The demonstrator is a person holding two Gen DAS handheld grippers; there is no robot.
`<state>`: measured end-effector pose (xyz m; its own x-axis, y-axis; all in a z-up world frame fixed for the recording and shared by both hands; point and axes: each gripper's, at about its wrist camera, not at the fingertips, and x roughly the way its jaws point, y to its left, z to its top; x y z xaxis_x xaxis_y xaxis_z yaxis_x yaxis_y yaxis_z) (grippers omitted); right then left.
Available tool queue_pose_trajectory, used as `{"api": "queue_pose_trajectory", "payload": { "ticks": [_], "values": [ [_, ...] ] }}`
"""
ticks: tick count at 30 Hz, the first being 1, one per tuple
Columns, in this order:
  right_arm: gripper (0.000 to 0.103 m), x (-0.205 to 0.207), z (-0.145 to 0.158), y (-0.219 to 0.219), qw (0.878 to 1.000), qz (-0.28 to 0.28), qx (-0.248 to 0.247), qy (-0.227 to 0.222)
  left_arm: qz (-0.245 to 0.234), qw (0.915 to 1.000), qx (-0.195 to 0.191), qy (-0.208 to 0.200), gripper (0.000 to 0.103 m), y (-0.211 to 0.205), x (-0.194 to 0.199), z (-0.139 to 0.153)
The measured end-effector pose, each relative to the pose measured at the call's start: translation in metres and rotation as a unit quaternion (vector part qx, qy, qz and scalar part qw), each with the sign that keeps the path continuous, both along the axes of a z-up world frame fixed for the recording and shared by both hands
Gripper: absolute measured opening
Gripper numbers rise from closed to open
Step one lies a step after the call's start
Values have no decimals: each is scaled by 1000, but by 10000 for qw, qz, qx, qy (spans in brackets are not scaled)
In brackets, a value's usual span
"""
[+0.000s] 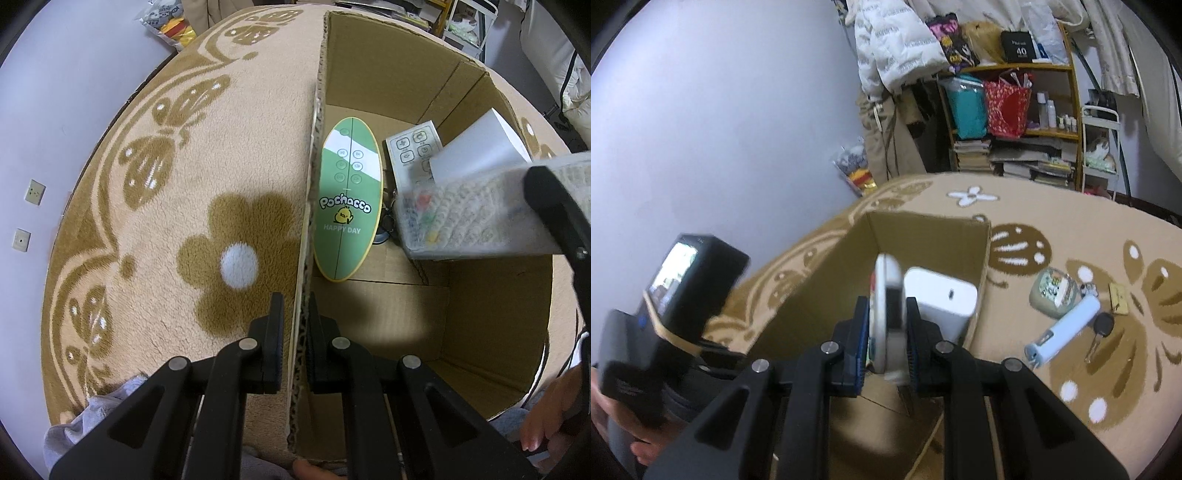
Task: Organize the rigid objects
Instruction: 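Carry the white TV remote into the box and release it, then move the right gripper back over the black car key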
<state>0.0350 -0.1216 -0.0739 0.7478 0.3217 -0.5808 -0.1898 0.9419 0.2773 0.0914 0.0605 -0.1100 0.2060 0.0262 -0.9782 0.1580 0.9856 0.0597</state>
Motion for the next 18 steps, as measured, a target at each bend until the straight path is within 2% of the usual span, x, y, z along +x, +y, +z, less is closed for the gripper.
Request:
{"api": "queue_pose_trajectory", "payload": {
  "ticks": [7,10,12,16,18],
  "values": [
    [24,0,-2,-17,9996,-206,123,114,-10,10000,32,0,9,0,0,0],
    [27,-1,1,-17,9996,-265,-11,74,0,10000,47,10,9,0,0,0],
    [46,-2,3,-17,9995,-293,-78,38,-4,10000,42,5,9,0,0,0],
    [54,-6,8,-19,9993,-352,-128,-46,-5,10000,43,4,9,0,0,0],
    [63,-6,9,-22,9991,-394,-173,-57,-4,10000,43,4,9,0,0,0]
  ]
}}
